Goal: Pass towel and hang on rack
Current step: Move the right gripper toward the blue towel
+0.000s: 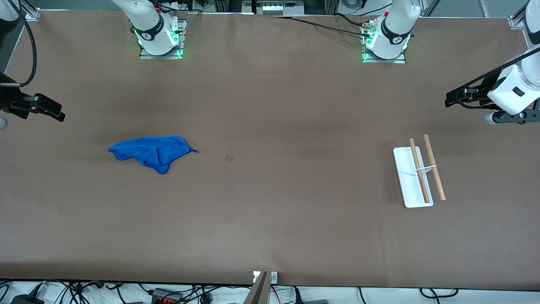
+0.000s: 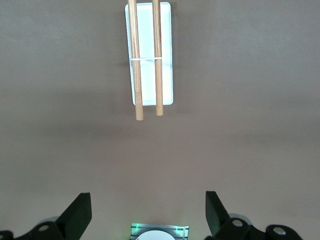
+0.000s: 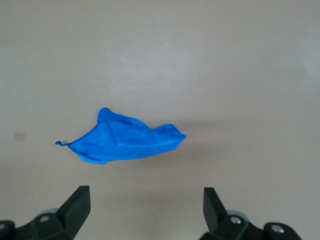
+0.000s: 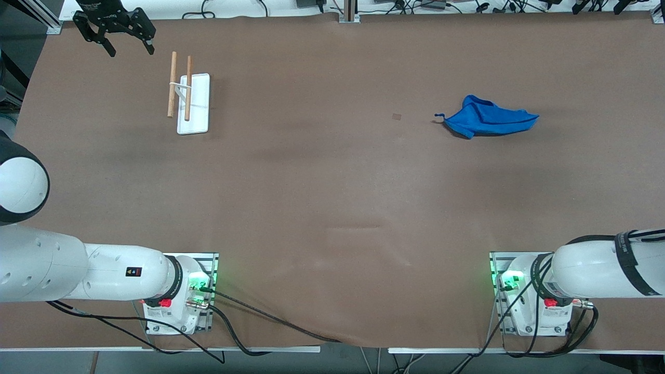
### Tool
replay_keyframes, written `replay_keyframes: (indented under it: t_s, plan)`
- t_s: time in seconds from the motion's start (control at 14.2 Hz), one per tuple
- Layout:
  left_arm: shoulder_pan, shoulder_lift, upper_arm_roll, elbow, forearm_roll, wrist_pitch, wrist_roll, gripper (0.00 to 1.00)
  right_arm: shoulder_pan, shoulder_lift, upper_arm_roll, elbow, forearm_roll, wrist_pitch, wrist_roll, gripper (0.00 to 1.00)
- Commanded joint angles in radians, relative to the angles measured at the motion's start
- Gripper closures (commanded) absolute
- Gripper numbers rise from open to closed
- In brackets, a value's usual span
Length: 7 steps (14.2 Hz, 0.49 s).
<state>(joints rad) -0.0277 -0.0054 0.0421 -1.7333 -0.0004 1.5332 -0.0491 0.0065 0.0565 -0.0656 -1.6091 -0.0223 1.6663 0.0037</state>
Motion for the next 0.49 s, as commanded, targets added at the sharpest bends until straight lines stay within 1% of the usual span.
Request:
replay_keyframes:
  t_s: [0.0,0.28,0.42]
  plan:
    - [0.012,-0.004,-0.005,0.001,0.011,-0.004,0.031,0.0,0.001,-0.037,0.003,-0.037,-0.018,0.007,-0.008,0.0]
    - [0.011,0.008,-0.005,0.014,0.013,-0.022,0.029,0.0,0.0,-0.026,0.003,-0.037,-0.018,0.006,-0.01,0.0]
    - [0.011,0.007,-0.005,0.014,0.011,-0.021,0.028,0.0,0.003,0.014,0.003,-0.037,-0.018,0.003,0.005,0.0]
